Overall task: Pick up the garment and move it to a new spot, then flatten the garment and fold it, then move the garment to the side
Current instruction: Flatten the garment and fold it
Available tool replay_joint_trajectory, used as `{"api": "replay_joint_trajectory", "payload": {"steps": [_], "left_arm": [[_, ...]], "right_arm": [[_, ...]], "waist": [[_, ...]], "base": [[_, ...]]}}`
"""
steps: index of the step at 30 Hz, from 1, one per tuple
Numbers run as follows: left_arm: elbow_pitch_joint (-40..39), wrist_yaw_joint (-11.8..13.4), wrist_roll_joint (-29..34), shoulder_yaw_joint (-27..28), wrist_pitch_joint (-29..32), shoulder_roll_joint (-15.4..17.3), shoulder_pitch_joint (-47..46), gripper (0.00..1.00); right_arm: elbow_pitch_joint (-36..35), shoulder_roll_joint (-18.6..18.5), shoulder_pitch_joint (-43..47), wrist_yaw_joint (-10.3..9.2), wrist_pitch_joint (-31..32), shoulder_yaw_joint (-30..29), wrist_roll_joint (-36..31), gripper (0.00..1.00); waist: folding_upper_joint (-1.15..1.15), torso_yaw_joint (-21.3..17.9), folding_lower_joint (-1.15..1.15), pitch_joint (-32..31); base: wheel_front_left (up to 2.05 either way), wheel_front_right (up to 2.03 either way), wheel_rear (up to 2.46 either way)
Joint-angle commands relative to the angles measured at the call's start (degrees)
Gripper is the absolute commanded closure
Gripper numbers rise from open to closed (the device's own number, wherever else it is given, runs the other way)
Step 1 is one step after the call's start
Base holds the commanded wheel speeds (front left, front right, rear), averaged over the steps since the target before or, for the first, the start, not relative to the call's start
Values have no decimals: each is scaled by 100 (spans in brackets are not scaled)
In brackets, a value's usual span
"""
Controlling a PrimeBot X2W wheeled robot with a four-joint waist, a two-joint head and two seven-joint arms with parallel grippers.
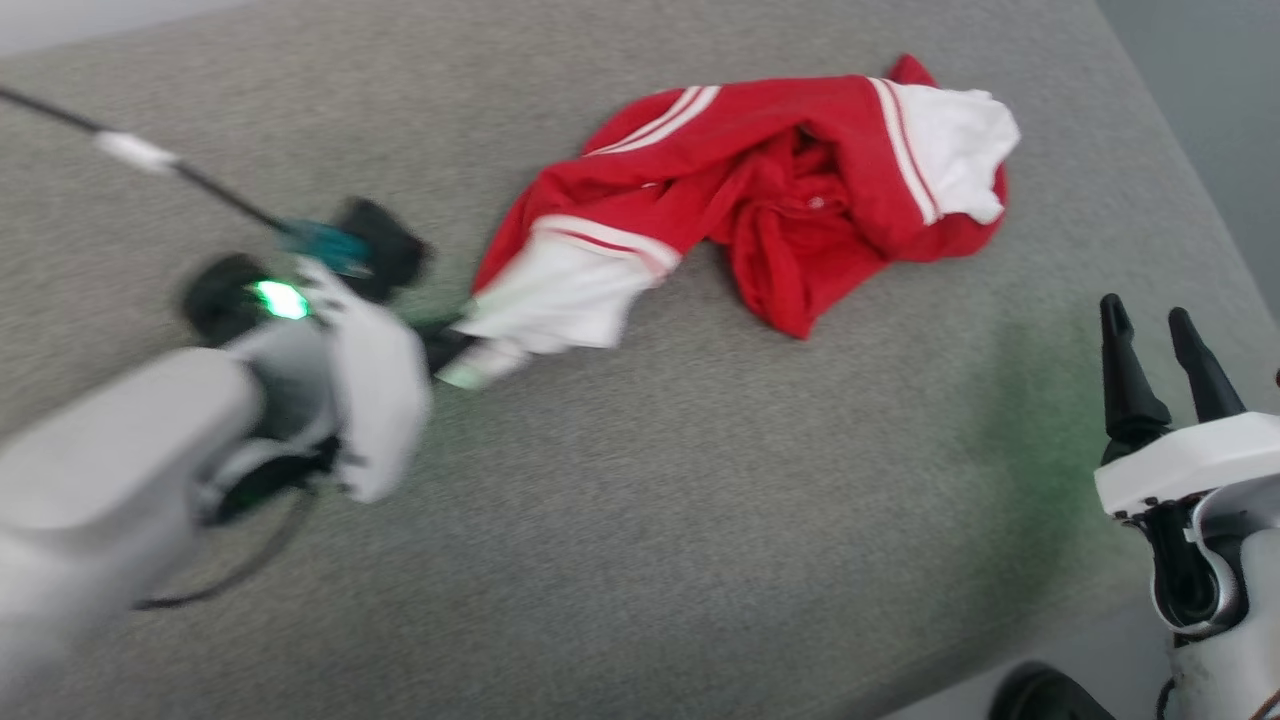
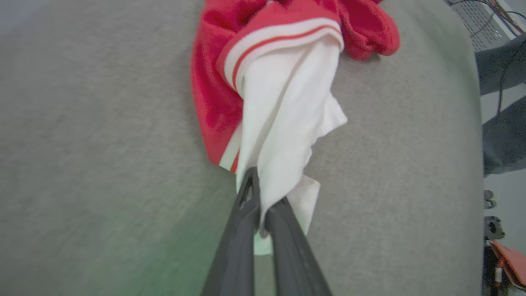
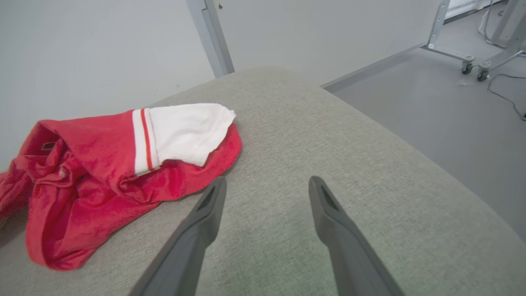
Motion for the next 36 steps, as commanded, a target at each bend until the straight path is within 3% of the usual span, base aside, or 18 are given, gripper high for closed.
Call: {"api": "replay_joint_trajectory", "payload": {"steps": [1, 4, 12, 17, 24, 25, 26, 28, 29, 30, 36], "left_arm": [[-30, 14, 32, 2, -224, 352, -150, 100], [15, 14, 53, -1, -512, 874, -262, 100], [497, 14, 461, -1, -1086, 1487, -264, 100], [1412, 14, 430, 1, -1506, 1497, 2, 100], [2639, 14, 152, 4, -1920, 1120, 349, 100], [2734, 14, 109, 4, -1966, 1066, 370, 95], [2810, 14, 61, 6, -2009, 1017, 388, 75], [2925, 14, -37, 6, -2102, 914, 413, 53], [2967, 14, -66, 7, -2167, 878, 419, 14], [2992, 14, -122, 7, -2244, 844, 434, 0], [3014, 15, -153, 185, -2826, 705, 568, 0]], "right_arm": [[-64, -29, 95, -2, 39, -60, -25, 0], [-138, -46, 136, -2, 116, -94, -57, 0], [-334, -83, 120, -2, 320, -138, -105, 0], [-505, -81, 167, -2, 480, -193, -174, 0], [-722, -113, 310, -2, 700, -292, -242, 0], [-753, -119, 338, -2, 722, -315, -256, 0], [-787, -118, 358, -2, 751, -330, -272, 0], [-871, -128, 410, -2, 816, -339, -299, 0], [-903, -134, 424, -2, 852, -326, -328, 0], [-951, -145, 438, -2, 901, -293, -352, 0], [-1210, -373, 503, -2, 1330, 121, -491, 0]], "waist": [[0, 256, 0, -128], [0, 488, 0, -197], [0, 873, 0, -313], [0, 929, 0, -349], [0, 852, 0, -362], [0, 851, 0, -366], [0, 854, 0, -372], [0, 882, 0, -387], [0, 903, 0, -401], [0, 925, 0, -421], [0, 1181, 0, -595]], "base": [[0, 0, 0], [0, 0, 0], [0, 0, 0], [0, 0, 0], [0, 0, 0], [0, 0, 0], [0, 0, 0], [0, 0, 0], [0, 0, 0], [0, 0, 0], [0, 0, 0]]}}
